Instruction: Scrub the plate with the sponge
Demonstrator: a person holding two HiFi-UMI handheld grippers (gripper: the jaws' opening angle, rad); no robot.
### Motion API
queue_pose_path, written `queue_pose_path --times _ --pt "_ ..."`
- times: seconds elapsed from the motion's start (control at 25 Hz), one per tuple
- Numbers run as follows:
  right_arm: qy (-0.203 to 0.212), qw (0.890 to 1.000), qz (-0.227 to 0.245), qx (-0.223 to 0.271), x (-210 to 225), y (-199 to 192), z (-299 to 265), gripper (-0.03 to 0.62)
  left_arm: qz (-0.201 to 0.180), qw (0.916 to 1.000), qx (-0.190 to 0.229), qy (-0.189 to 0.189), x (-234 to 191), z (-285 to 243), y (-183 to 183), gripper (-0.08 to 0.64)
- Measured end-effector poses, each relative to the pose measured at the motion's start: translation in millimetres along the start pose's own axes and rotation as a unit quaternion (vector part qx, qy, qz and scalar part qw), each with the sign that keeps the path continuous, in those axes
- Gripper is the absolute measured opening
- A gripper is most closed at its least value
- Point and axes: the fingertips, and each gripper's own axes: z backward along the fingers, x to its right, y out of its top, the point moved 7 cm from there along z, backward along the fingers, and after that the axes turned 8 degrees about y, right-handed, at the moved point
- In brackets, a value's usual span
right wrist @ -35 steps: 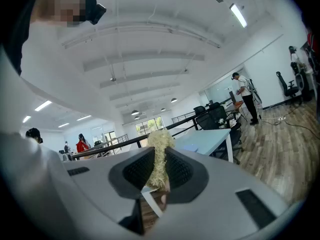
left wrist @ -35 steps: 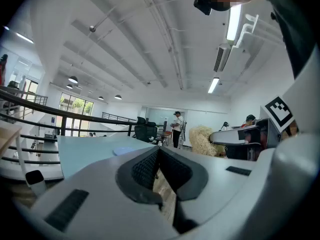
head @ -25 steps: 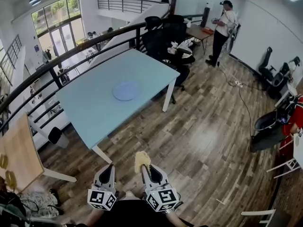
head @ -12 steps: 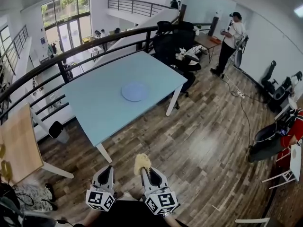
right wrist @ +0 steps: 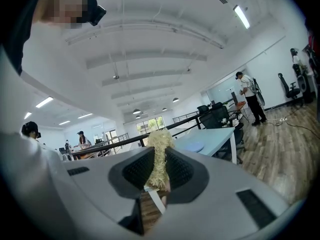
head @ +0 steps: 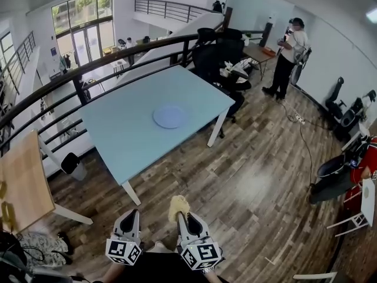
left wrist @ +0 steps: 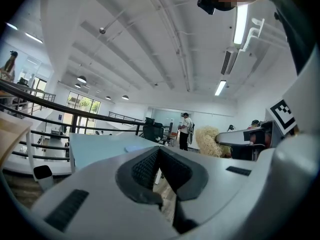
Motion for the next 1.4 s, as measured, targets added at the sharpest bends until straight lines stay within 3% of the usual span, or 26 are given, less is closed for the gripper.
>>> queue_pose_path --times 0.72,1.4 --pt "0.016 1.000 -0.019 -0.014 79 6 -74 0.069 -0.007 0.9999 -0.011 0.005 7 -101 2 0.003" --pt "0.038 0.999 -0.008 -0.010 188 62 -136 0.069 -0.013 0.9996 0.000 0.027 45 -219 23 0.003"
